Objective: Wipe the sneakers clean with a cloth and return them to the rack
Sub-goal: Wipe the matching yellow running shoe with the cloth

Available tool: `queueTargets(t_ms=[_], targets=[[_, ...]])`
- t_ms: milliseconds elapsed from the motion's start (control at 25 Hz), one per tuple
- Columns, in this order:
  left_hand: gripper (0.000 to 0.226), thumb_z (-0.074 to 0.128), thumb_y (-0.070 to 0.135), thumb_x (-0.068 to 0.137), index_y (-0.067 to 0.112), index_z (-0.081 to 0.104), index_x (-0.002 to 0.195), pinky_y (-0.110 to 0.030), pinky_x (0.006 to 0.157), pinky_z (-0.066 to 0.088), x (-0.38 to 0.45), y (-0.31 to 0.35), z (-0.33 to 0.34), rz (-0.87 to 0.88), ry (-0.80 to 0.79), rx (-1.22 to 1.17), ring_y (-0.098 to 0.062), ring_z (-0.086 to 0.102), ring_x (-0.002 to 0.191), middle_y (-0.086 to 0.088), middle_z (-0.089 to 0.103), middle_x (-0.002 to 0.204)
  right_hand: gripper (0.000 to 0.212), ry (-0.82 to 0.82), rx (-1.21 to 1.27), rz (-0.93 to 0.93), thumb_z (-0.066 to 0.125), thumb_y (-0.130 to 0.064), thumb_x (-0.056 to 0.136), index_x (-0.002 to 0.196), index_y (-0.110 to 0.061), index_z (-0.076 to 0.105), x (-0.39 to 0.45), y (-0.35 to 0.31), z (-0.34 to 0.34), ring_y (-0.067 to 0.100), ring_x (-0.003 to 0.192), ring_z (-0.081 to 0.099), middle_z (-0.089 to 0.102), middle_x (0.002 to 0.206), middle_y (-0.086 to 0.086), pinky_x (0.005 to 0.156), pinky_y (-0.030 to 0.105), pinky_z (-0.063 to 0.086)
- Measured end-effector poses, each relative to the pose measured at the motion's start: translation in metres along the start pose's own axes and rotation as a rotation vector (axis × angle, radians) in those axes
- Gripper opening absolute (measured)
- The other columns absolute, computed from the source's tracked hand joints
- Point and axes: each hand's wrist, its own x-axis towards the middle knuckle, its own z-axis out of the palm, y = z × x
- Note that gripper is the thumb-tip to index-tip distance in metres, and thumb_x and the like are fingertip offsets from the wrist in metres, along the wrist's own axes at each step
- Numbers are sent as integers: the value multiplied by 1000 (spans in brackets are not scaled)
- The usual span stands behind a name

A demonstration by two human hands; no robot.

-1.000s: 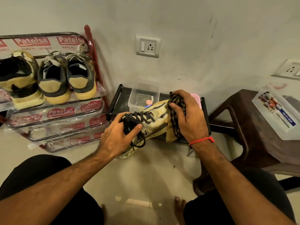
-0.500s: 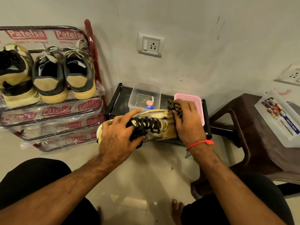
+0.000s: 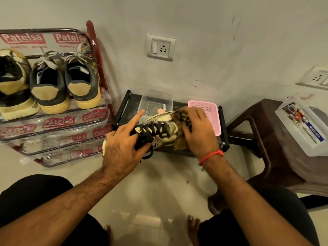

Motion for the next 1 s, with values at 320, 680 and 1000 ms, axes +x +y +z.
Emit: queueTargets(t_ms=[320,680,1000], targets=[[27,79,35,79,8,75,81,-52,83,51,0,1,-4,51,-17,62,-31,66,109,-2,42,160,43,15,-56,-16,64,-5,87,129,-16,60,1,0,0,32,111,57,55,127,13,88,38,52],[46,61,51,93,8,76,99,-46,75,61,4,-12,1,-101,13,-165,-20,70,102,12,40,160,44,35,146,-138,67,-1,85,127,-13,59,-21,-22,16,19,115,54,55,124,10,98,12,44],[43,60,70,87,33,74,103,-44,78,62,12,-11,-10,-486,-68,-457,-9,72,83,10,75,87,45,85,-6,-147,69,-9,84,127,-19,59,2,7,-1,23,110,56,56,128,10,82,29,57]])
